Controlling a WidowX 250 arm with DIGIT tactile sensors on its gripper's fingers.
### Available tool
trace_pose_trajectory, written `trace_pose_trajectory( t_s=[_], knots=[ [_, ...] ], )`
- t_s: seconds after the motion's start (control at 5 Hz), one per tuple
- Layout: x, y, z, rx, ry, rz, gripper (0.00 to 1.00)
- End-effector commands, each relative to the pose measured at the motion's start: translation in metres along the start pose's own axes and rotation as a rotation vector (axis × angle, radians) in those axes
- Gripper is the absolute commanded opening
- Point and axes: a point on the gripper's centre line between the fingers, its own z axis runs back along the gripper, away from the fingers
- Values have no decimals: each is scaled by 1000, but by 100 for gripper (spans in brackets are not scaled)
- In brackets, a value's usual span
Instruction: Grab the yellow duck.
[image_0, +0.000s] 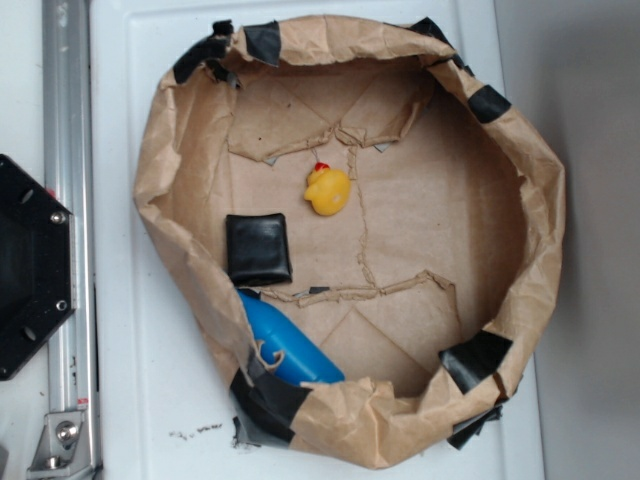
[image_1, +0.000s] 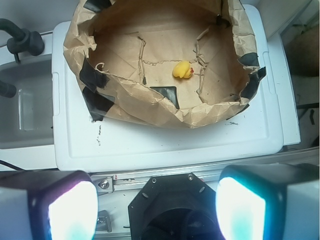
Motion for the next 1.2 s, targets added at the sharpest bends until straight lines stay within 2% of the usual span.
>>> trace_pose_trajectory(
  t_s=[0.0, 0.2, 0.4, 0.6, 0.8, 1.0],
  knots=[
    [0, 0, 0, 0, 0, 0, 100],
    [40, 18, -17, 84, -27, 241, 100],
    [72, 44, -51, 1, 13, 497, 100],
    [85, 62, -84, 47, 1, 660, 100],
    [102, 67, -126, 95, -14, 664, 100],
    [108, 57, -149, 89, 42, 620, 100]
  ],
)
